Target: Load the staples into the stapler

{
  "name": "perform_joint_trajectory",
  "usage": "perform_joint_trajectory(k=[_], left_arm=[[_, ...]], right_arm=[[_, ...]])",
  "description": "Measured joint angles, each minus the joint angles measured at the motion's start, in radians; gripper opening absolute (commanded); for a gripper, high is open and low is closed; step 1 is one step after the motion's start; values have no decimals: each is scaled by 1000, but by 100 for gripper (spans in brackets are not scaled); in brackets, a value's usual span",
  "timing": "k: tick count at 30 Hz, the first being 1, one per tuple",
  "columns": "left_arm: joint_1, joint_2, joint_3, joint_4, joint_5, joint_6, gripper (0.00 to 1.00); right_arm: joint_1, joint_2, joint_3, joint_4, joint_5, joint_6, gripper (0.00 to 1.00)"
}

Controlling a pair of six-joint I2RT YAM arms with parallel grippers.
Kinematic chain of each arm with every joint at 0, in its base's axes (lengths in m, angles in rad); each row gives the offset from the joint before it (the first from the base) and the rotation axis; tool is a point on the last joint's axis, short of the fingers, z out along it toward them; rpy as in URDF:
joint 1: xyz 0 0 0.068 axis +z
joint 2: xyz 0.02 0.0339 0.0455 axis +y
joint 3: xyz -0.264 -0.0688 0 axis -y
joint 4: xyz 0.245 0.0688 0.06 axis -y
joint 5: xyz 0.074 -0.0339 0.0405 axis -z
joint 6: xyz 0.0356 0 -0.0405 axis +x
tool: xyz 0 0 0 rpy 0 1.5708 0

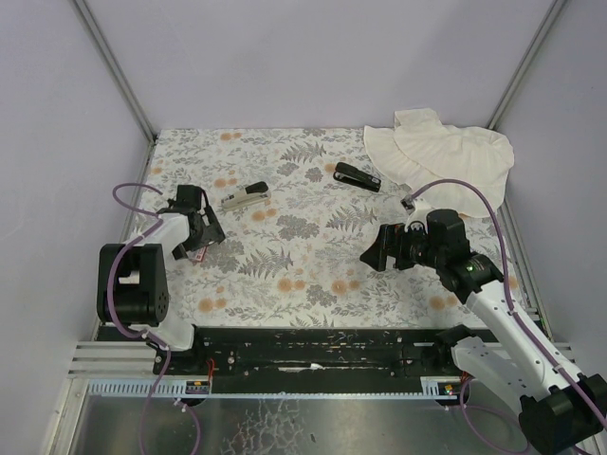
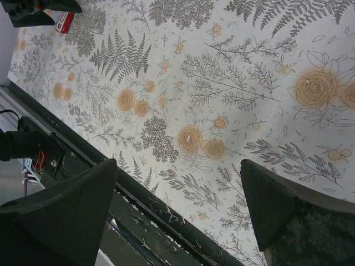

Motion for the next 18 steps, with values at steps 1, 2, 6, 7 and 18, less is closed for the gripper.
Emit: perform_joint_trajectory(k=[1, 2, 6, 7, 18], left_arm=[[0, 3, 1, 0, -1, 3, 100], [0, 8, 2, -2, -3, 6, 100], [0, 17, 4, -3, -12, 14, 100], [0, 17, 4, -2, -10, 17, 100], [-105, 42, 6, 2, 124, 48, 99]], right_arm=[[0, 0, 3, -2, -6, -5, 98], [0, 0, 3, -2, -10, -6, 98], [0, 0, 3, -8, -24, -9, 98], [0, 0, 3, -9, -24, -9, 98], [0, 1, 3, -15, -18, -10, 97]])
